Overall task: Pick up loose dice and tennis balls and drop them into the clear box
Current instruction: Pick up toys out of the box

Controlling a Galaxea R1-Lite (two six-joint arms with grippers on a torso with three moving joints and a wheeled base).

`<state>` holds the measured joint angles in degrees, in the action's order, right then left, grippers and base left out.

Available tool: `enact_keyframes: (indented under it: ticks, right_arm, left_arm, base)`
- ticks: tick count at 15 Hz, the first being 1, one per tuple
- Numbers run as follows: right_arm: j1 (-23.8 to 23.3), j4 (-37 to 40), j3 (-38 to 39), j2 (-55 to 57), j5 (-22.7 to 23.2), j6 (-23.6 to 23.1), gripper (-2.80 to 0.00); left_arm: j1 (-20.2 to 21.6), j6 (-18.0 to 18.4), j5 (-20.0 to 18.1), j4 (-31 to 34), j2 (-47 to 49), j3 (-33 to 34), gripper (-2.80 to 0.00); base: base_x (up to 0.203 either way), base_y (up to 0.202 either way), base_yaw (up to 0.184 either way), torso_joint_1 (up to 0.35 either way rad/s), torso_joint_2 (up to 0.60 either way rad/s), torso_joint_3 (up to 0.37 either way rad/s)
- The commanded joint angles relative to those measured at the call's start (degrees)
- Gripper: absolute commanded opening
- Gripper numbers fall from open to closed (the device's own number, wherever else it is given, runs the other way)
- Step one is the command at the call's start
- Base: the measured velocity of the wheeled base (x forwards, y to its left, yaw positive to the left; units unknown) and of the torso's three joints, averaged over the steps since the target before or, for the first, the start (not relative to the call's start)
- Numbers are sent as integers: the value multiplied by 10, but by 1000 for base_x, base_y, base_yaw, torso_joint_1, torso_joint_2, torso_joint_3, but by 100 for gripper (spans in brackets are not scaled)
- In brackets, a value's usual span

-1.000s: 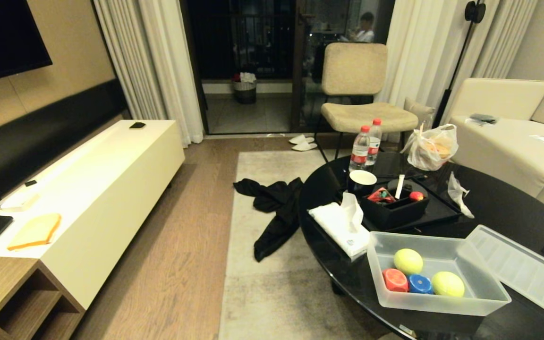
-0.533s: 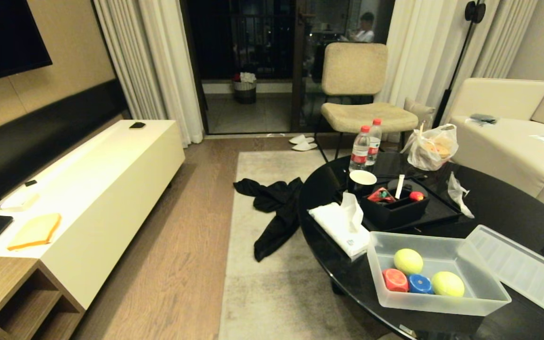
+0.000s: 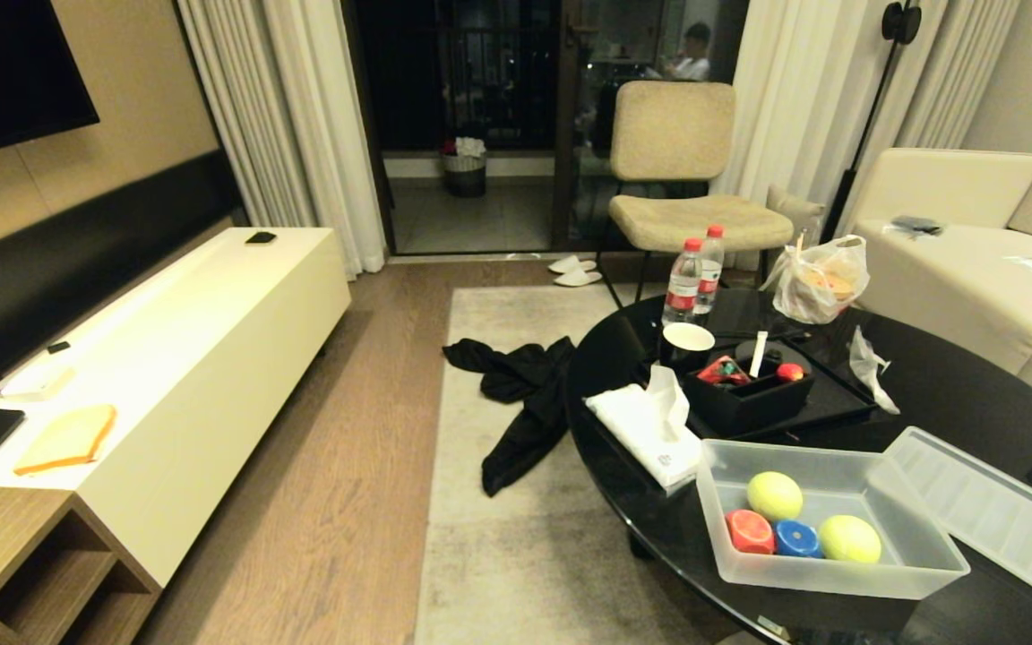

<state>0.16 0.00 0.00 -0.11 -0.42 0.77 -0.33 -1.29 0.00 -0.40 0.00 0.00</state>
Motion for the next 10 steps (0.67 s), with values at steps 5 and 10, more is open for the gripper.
enact_keyframes:
  ticks: [5,10]
  right_arm:
    - [0,0,0,2,0,1,-280]
    - [0,0,0,2,0,2,-280]
  left_arm:
    - [0,0,0,0,0,2,-280]
    - [0,0,0,0,0,2,-280]
  base:
    - [0,0,0,0,0,0]
    - [0,0,0,0,0,0]
